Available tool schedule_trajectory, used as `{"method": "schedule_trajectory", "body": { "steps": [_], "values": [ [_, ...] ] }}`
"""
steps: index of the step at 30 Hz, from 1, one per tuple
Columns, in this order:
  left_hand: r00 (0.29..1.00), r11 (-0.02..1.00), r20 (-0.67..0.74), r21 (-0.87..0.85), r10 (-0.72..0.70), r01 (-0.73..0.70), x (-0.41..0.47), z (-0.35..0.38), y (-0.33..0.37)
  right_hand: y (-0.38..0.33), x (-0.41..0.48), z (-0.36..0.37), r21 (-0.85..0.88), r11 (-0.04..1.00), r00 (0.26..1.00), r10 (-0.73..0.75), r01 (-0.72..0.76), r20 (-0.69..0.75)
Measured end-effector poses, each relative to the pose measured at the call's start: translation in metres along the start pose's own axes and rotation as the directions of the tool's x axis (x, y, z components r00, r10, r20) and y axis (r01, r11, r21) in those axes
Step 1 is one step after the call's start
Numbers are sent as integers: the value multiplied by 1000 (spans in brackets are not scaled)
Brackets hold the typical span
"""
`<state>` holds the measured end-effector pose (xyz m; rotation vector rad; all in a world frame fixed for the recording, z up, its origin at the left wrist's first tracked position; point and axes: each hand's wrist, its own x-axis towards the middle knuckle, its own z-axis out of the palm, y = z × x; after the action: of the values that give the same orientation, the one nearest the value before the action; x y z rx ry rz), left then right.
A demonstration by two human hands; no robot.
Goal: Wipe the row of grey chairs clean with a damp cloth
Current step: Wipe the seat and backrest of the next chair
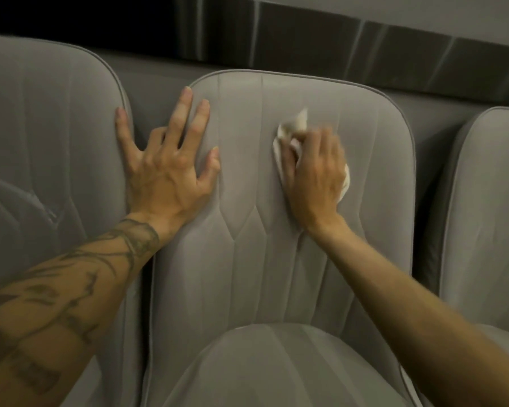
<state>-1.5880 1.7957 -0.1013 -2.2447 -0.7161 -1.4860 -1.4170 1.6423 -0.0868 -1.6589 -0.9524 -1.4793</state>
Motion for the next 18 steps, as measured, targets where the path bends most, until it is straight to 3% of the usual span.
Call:
{"method": "schedule_trajectory", "body": {
  "steps": [3, 5, 10, 12, 14, 16, 18],
  "values": [
    [1000, 1000, 13, -6, -3, 3, 1, -2, 0, -6, -67, -22, 57, 969, 947, -247, 240, 204],
    [1000, 1000, 23, -3, -6, 6, 0, -3, 0, 2, -63, -27, 74, 946, 912, -323, 314, 252],
    [1000, 1000, 28, -7, -3, 3, 1, -3, 0, -1, 62, 5, -81, 996, 998, -47, 44, -32],
    [1000, 1000, 30, -10, -3, 3, 1, -3, 0, -8, 69, 11, -56, 997, 996, 56, -60, -66],
    [1000, 1000, 26, -17, 2, -2, 1, -4, 1, -12, 31, 7, -16, 998, 997, 59, -60, -48],
    [1000, 1000, 24, -12, 1, -1, 1, -4, 0, -16, -33, -6, 20, 998, 993, -68, 66, 96],
    [999, 1000, 34, -13, -5, 5, 1, -4, 0, -12, -85, -25, 78, 956, 917, -294, 284, 269]
  ]
}}
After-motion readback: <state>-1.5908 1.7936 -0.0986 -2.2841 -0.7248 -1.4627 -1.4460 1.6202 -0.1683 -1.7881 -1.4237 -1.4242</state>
